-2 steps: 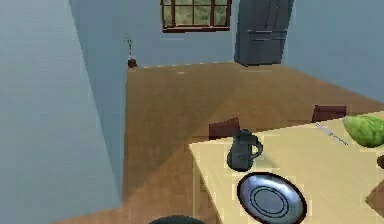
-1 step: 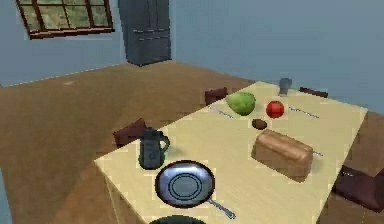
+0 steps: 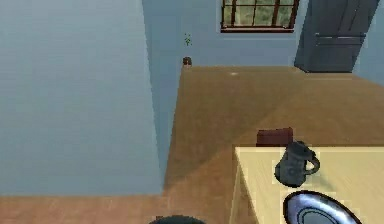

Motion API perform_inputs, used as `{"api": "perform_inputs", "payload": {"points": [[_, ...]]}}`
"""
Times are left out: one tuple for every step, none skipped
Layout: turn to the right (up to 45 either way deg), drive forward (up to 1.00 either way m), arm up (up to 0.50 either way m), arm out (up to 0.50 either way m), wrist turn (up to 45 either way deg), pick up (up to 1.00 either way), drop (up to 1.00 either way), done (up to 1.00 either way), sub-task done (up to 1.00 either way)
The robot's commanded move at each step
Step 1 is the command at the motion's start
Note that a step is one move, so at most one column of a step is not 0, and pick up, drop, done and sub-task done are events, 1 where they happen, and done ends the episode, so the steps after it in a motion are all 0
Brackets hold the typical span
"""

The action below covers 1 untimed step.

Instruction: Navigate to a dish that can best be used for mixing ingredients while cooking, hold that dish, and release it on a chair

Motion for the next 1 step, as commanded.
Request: {"api": "perform_inputs", "payload": {"points": [[-15.0,0.0,0.0,0.0,0.0,0.0,0.0,0.0,0.0]]}}
